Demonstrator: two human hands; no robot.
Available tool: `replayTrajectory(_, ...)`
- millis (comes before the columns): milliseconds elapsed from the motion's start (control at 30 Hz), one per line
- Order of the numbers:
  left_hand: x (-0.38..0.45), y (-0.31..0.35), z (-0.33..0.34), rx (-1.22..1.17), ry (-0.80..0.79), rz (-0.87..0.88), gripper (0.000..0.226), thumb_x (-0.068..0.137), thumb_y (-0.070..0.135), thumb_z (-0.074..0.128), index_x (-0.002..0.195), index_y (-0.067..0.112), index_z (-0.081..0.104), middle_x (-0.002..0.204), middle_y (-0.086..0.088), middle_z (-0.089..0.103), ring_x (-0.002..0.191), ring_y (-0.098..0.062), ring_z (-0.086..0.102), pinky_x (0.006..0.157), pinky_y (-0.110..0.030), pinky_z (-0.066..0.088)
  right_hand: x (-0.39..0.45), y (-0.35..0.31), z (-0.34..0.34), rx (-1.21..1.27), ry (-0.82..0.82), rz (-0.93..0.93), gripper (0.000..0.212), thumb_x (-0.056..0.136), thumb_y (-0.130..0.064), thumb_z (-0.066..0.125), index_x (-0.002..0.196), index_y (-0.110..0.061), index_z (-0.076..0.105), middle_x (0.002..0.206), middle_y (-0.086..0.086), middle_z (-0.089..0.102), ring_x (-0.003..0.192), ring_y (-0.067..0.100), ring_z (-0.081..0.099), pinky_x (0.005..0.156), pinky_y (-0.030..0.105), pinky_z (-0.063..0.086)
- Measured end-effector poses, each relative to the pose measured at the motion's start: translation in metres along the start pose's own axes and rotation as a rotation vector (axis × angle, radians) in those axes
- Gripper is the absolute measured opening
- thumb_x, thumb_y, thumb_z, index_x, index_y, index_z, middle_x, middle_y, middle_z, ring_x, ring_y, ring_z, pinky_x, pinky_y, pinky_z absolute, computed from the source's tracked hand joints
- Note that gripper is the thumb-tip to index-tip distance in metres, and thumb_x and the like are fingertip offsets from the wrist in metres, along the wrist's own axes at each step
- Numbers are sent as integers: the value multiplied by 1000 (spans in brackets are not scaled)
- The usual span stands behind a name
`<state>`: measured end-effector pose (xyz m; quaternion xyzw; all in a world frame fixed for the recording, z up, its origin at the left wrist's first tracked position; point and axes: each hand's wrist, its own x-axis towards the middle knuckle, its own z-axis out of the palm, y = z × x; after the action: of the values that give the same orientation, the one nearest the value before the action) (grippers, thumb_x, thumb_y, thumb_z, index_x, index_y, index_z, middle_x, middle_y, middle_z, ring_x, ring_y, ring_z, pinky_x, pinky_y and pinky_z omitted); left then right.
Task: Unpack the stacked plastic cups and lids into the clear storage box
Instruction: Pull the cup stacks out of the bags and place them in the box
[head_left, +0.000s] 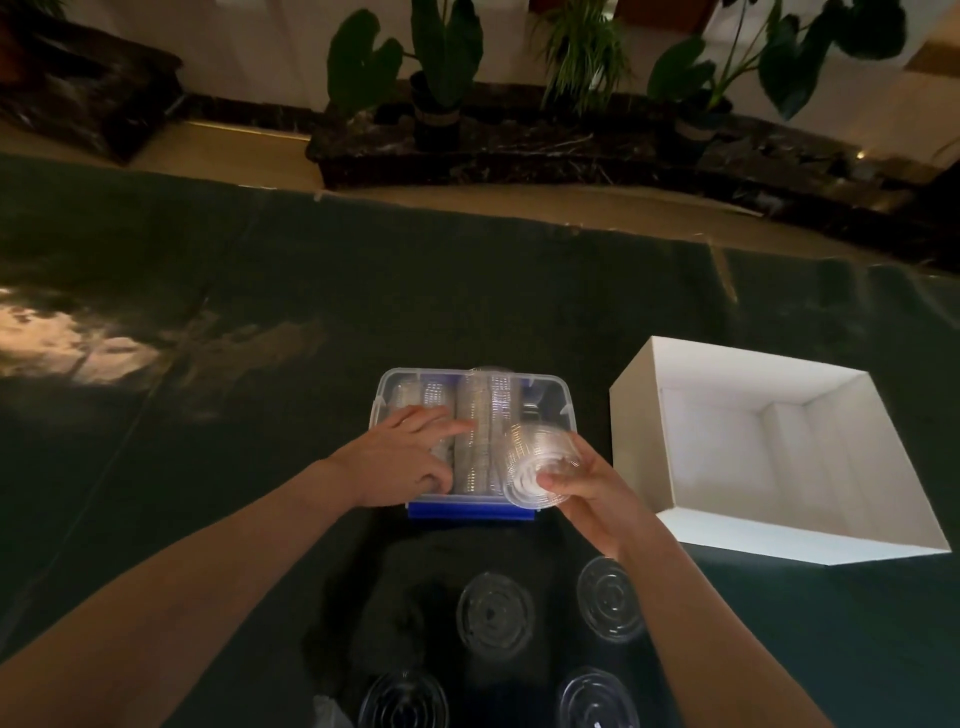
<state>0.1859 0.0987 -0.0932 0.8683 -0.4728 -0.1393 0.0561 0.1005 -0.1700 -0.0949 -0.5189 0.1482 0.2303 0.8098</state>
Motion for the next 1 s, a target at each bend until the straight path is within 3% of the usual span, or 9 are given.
replayTrajectory(133,8,-1,0,34,-99,12,15,91,45,51,96,46,65,153,24,-16,139,-13,-30,108,-48,-23,0,0,0,4,4,2,53,72,-2,78,117,-27,67,122,6,67,117,25,62,92,37,53)
replayTrajectory(300,3,-11,8,150,-81,-36,22,91,49,48,109,45,59,159,12,-19,142,-24,-29,110,-57,-18,1,-1,0,0,1,8,53,75,-4,78,120,-27,65,124,6,66,118,24,62,94,37,54)
replayTrajectory(433,-9,-34,5,159,-86,-144,61,75,38,70,124,58,39,161,9,-17,145,-29,-25,112,-62,-8,-1,-4,2,-25,11,5,58,72,-4,77,125,-21,59,121,5,67,118,26,62,95,39,53)
replayTrajectory(533,-13,-35,8,149,-46,-183,72,71,27,76,124,58,37,162,8,-11,147,-27,-19,113,-58,-2,-3,-7,12,-195,63,-14,56,68,-9,79,118,-22,60,115,-3,70,115,23,63,90,35,56)
replayTrajectory(633,-12,-35,15,66,-16,-263,70,76,34,68,133,56,33,163,8,-7,149,-27,-9,116,-60,8,0,-10,33,-335,-4,-52,51,71,-10,81,115,-29,61,113,-10,70,112,14,64,88,29,56)
replayTrajectory(733,-13,-38,20,-25,48,-289,82,79,33,69,144,50,22,161,13,-5,150,-21,0,117,-48,10,14,-11,67,-495,-87,-36,46,69,-18,84,103,-42,64,110,-18,69,107,5,65,93,33,52)
replayTrajectory(833,-19,-42,21,-234,128,-351,102,75,40,77,150,44,8,155,25,6,143,1,3,115,-33,10,36,-1,94,-671,-23,-73,47,67,-26,86,105,-40,61,108,-15,67,103,4,62,90,31,51)
replayTrajectory(900,-25,-46,23,-330,151,-403,91,79,39,74,151,39,18,159,20,8,140,4,10,118,-32,20,49,5,102,-763,3,-128,51,70,-26,84,109,-40,55,106,-18,62,99,0,58,82,22,49)
replayTrajectory(1000,-35,-50,25,-337,158,-456,45,89,23,62,134,31,55,161,15,10,143,-6,22,116,-30,25,63,13,108,-949,54,-274,55,74,-22,82,114,-42,50,102,-23,54,92,-2,55,77,16,45)
